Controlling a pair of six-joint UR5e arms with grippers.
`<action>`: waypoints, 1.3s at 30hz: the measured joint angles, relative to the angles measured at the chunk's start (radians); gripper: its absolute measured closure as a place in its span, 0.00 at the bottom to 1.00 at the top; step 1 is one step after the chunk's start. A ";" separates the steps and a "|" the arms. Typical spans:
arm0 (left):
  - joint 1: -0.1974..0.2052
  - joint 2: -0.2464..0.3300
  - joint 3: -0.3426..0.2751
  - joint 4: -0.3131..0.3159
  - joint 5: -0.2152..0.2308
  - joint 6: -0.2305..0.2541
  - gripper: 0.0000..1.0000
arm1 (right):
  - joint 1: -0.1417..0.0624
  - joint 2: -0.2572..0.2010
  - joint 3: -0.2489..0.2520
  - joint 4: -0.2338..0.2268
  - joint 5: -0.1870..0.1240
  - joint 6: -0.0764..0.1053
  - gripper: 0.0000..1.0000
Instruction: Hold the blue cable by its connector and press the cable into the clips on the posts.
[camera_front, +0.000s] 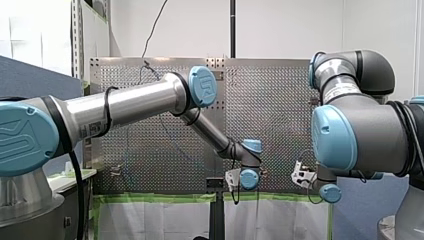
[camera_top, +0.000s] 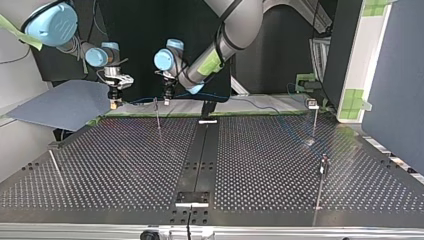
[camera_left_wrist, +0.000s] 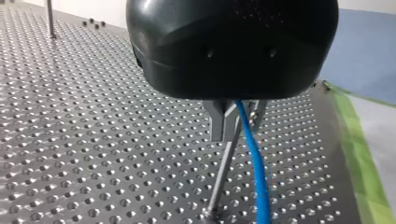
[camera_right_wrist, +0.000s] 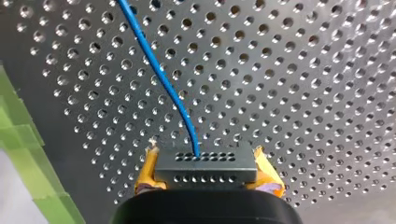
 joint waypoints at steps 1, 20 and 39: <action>0.002 0.000 -0.002 0.011 0.002 0.000 0.98 | 0.000 0.001 0.000 0.000 0.000 -0.001 1.00; 0.017 -0.002 -0.032 0.055 0.015 0.001 0.98 | 0.002 0.003 -0.017 0.005 -0.004 -0.002 1.00; 0.048 -0.072 0.080 -0.071 0.042 0.002 0.98 | -0.004 0.003 -0.027 0.012 -0.005 0.000 1.00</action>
